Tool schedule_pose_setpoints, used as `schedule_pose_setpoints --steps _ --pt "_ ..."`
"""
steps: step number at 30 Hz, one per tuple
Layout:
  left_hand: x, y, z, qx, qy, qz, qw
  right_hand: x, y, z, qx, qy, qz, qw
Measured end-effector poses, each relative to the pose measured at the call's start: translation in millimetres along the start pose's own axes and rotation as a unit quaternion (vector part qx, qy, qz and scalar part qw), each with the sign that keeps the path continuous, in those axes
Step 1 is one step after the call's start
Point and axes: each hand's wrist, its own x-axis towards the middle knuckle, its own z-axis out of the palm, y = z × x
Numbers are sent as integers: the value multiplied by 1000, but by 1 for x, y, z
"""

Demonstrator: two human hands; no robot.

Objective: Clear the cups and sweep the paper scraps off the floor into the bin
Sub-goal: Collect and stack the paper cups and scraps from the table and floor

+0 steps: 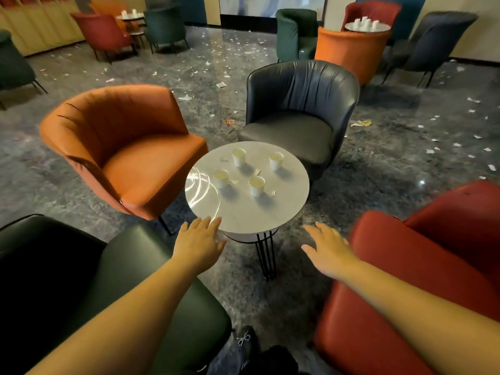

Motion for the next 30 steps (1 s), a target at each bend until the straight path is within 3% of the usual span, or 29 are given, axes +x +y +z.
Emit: schedule_pose_setpoints --steps 16,30 --pt "223 -43 -14 -18 -14 21 1000 205 -43 -41 49 -1 18 999" --pt "368 -63 18 -34 -69 -48 996 376 -29 -45 97 -92 -26 991"
